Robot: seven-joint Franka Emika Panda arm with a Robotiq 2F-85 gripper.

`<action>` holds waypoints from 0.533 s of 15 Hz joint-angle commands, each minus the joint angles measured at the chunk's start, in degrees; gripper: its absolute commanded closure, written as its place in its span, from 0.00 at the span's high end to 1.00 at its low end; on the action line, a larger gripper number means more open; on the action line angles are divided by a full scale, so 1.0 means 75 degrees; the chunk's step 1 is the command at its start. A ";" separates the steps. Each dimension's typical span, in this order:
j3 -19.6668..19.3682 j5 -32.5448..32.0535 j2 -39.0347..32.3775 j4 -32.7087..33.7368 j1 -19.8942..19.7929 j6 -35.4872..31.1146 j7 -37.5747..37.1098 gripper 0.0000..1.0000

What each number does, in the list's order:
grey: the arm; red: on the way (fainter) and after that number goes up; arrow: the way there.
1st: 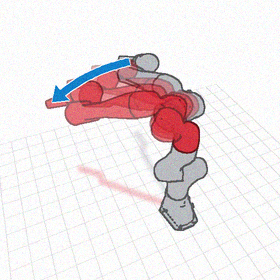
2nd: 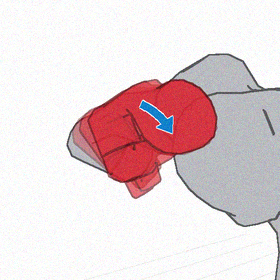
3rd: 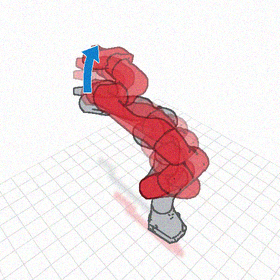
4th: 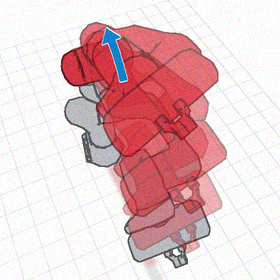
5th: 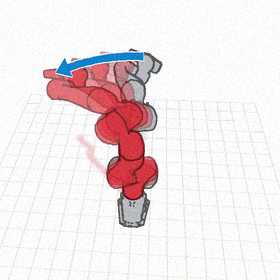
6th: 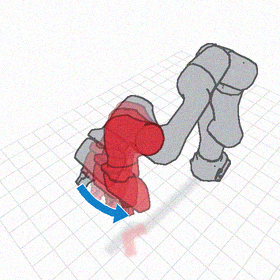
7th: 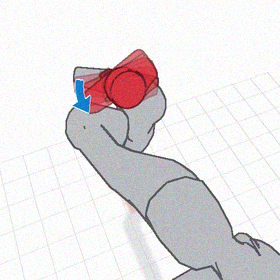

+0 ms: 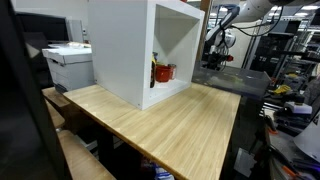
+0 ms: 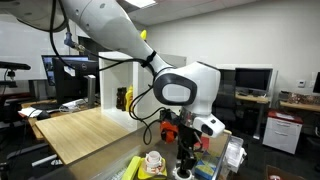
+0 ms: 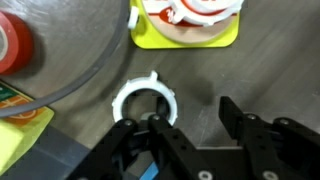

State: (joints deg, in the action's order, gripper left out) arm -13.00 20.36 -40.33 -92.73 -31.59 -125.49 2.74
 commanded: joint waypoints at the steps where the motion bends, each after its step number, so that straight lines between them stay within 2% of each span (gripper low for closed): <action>1: 0.0102 0.0138 -0.0065 0.0118 -0.0107 -0.0067 -0.0094 0.29; 3: 0.0127 0.0153 -0.0066 0.0130 -0.0123 -0.0023 -0.0055 0.18; 4: 0.0144 0.0173 -0.0064 0.0133 -0.0133 -0.0006 -0.0048 0.09; 8: 0.0266 0.0253 -0.0040 0.0120 -0.0199 0.0042 0.0127 0.03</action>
State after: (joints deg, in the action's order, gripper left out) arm -12.43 20.55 -40.54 -92.29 -31.73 -125.48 2.74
